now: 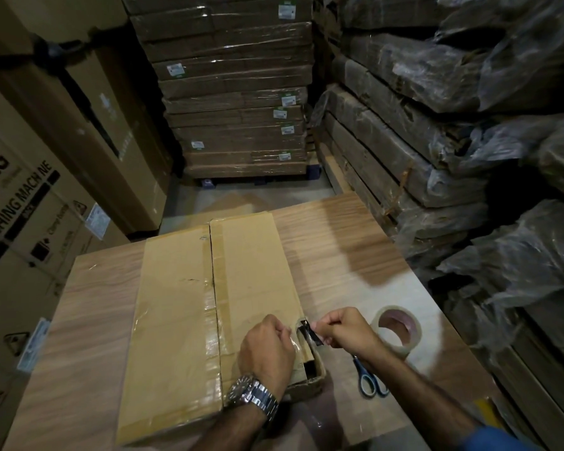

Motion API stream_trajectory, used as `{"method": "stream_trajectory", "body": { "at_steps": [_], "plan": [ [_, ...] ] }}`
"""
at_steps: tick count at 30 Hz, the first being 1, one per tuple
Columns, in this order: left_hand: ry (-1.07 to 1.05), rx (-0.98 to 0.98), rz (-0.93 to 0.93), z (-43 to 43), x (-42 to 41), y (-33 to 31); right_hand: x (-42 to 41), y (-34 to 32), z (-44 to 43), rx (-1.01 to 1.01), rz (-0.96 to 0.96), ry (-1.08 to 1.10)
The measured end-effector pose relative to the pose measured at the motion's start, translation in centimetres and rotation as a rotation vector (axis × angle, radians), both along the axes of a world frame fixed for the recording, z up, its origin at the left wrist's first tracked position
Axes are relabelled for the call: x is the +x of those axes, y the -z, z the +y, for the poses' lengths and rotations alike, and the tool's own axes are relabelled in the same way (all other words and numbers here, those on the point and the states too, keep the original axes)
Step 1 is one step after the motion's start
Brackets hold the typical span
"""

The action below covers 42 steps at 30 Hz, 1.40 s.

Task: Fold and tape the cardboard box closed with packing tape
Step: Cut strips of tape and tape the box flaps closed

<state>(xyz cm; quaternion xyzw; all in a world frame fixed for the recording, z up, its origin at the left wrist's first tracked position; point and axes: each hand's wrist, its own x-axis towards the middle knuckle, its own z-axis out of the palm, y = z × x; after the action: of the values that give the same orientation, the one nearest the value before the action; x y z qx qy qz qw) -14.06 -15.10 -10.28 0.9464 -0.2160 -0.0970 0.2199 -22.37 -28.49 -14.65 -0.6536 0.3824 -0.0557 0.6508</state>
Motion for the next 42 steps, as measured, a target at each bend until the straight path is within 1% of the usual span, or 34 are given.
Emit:
{"method": "stream_trajectory", "body": {
  "at_steps": [3,6,9,11,14,16,19,21,22,23,25,27,29,31,33,35,39,42],
  "plan": [
    [0.012,0.007,-0.015,0.1,0.0,0.2,0.0,0.3,0.0,0.028,-0.008,-0.006],
    [0.021,0.015,-0.023,0.4,0.5,0.8,-0.4,1.1,-0.4,-0.025,0.05,0.04],
    [0.05,0.025,-0.045,0.6,0.8,1.2,-0.8,1.4,-0.2,0.028,0.021,0.003],
    [0.056,0.013,-0.053,0.7,0.8,1.4,-0.8,1.2,0.1,-0.038,0.006,-0.006],
    [0.084,-0.002,-0.056,1.0,0.8,1.6,-1.0,-0.1,-0.1,-0.16,-0.047,0.116],
    [0.084,-0.024,-0.055,1.2,0.9,1.6,-1.3,-1.6,-0.5,-0.244,-0.094,0.136],
    [0.089,-0.044,-0.051,1.3,1.1,1.8,-1.8,-4.0,-0.5,-0.26,-0.173,0.099],
    [0.137,-0.133,-0.048,1.1,1.5,2.1,-1.7,-4.9,-0.4,-0.252,-0.189,0.075],
    [0.136,-0.217,-0.011,1.1,1.6,2.1,-1.5,-5.2,-0.2,-0.275,-0.174,0.067],
    [0.108,-0.306,0.079,1.0,1.6,1.7,-1.3,-5.3,0.0,-0.307,-0.153,0.068],
    [0.052,-0.456,0.337,0.8,1.5,0.5,-0.8,-5.3,0.7,-0.363,-0.115,0.092],
    [0.086,-0.524,0.504,0.7,1.4,-0.6,-0.4,-5.4,1.3,-0.429,-0.085,0.094],
    [0.162,-0.569,0.602,0.7,1.2,-1.1,-0.1,-5.4,1.8,-0.483,-0.078,0.075],
    [0.209,-0.606,0.678,0.6,1.3,-1.2,0.0,-5.4,2.0,-0.494,-0.082,0.092],
    [0.248,-0.603,0.693,0.5,1.6,-1.0,0.1,-5.3,2.1,-0.494,-0.064,0.113],
    [0.257,-0.57,0.654,0.6,1.7,-0.9,0.2,-5.1,2.0,-0.481,-0.048,0.113],
    [0.168,-0.543,0.623,1.0,2.0,-0.4,0.3,-3.9,1.6,-0.418,-0.033,0.111],
    [0.115,-0.538,0.572,1.1,2.0,0.1,0.3,-3.3,1.5,-0.323,-0.027,0.12]
  ]
}}
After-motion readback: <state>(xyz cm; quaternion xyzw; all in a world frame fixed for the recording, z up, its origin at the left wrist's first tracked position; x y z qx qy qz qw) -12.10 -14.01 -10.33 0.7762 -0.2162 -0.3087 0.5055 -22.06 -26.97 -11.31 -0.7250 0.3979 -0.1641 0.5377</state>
